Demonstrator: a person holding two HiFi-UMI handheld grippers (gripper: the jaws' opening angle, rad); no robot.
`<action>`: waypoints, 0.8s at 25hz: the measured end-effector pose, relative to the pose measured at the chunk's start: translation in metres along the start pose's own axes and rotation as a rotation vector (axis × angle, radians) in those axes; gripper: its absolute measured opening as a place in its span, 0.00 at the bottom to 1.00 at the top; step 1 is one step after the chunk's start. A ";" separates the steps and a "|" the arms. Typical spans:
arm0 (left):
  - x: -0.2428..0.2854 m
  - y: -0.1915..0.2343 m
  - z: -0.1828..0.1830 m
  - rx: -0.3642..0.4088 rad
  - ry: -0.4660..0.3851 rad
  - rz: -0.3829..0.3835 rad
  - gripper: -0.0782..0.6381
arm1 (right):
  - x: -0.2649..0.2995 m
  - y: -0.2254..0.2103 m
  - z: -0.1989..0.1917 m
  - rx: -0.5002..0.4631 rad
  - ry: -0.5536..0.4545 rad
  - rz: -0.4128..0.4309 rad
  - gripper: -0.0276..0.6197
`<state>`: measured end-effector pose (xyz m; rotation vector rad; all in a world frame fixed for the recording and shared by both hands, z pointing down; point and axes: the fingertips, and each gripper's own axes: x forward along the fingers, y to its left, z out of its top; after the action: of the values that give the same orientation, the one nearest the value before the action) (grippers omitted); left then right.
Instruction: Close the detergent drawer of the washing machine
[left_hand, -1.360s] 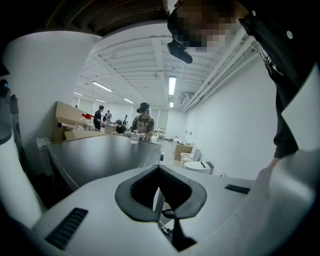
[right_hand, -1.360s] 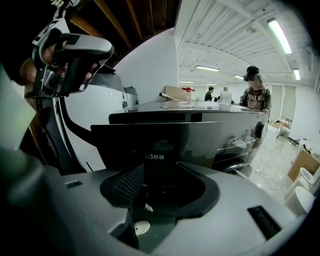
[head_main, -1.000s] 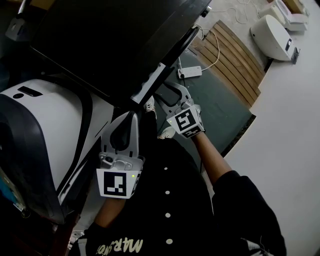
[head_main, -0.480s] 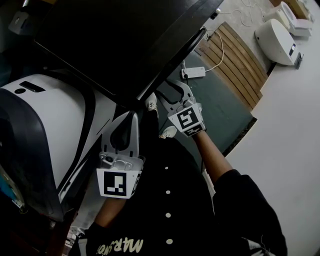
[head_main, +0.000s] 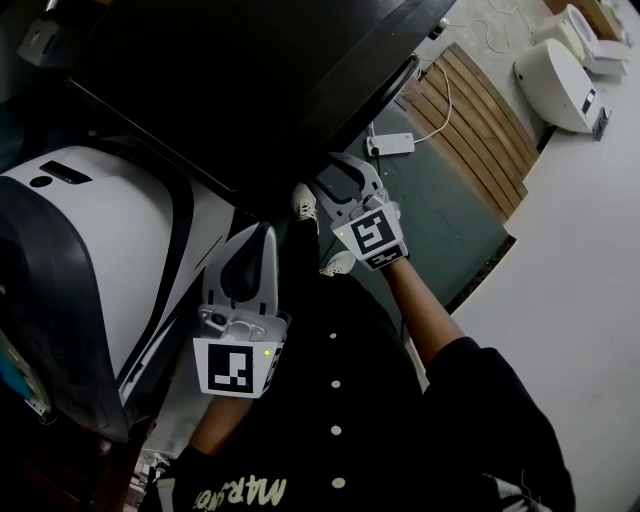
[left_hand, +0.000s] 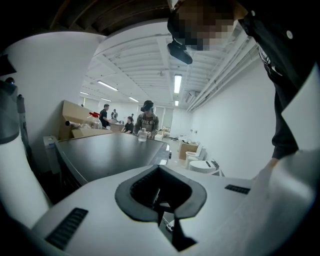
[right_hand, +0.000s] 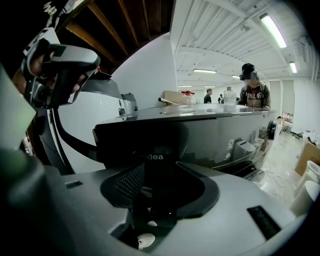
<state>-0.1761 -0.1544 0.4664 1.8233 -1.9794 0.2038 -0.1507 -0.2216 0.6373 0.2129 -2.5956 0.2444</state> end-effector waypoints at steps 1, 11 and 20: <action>0.000 0.001 0.000 0.004 -0.003 0.000 0.12 | 0.000 0.000 0.000 0.003 -0.002 0.001 0.36; 0.007 0.003 0.000 -0.004 0.013 -0.002 0.12 | 0.000 -0.001 0.001 0.007 -0.015 -0.007 0.36; 0.014 0.009 0.010 0.047 -0.030 -0.010 0.12 | 0.003 0.000 0.003 0.001 -0.022 -0.016 0.36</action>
<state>-0.1872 -0.1698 0.4645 1.8756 -2.0011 0.2222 -0.1546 -0.2225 0.6368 0.2375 -2.6145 0.2385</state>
